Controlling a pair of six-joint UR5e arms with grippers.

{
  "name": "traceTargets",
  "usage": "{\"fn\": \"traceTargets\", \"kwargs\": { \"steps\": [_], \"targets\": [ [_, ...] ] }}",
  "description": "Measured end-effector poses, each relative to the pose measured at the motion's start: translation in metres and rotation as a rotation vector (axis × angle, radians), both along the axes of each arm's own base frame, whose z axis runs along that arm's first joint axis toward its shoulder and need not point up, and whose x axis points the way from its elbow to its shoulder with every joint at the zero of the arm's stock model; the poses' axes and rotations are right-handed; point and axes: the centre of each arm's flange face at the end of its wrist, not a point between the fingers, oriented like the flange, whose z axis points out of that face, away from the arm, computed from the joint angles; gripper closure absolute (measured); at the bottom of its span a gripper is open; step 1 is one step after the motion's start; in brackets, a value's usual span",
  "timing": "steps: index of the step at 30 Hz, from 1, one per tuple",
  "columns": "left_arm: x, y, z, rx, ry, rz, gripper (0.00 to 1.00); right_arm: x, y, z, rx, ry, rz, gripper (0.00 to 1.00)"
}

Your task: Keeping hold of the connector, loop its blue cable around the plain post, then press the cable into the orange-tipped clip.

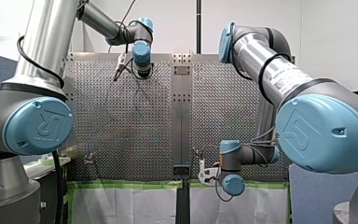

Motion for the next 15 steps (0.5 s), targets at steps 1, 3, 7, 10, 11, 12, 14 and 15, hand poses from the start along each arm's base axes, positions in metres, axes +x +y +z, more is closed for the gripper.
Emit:
{"fn": "traceTargets", "kwargs": {
  "steps": [1,3,7,10,11,12,14,15],
  "targets": [
    [0.001,-0.001,-0.004,0.003,0.008,0.0,0.0,0.0,0.0,0.0,0.0,0.0,0.0,1.0],
    [0.004,-0.002,-0.012,0.008,0.022,-0.001,0.0,0.0,0.0,0.0,0.001,0.001,0.0,1.0],
    [0.007,-0.001,-0.017,0.011,0.03,0.004,0.0,0.0,0.0,0.0,0.002,0.001,0.0,1.0],
    [0.009,0.003,-0.019,0.015,0.032,0.021,0.0,0.0,0.0,0.0,0.002,0.001,0.0,1.0],
    [0.01,0.005,-0.019,0.017,0.032,0.031,0.0,0.0,0.0,0.0,0.002,0.001,0.0,1.0],
    [0.01,0.006,-0.02,0.019,0.032,0.037,0.0,0.0,0.0,0.0,0.002,0.002,0.0,1.0],
    [0.011,0.007,-0.022,0.027,0.034,0.046,0.0,0.0,0.001,0.0,0.003,0.003,0.0,1.0],
    [0.012,0.006,-0.024,0.033,0.038,0.049,0.0,0.0,0.001,0.0,0.003,0.003,0.0,1.0]
  ]
}}
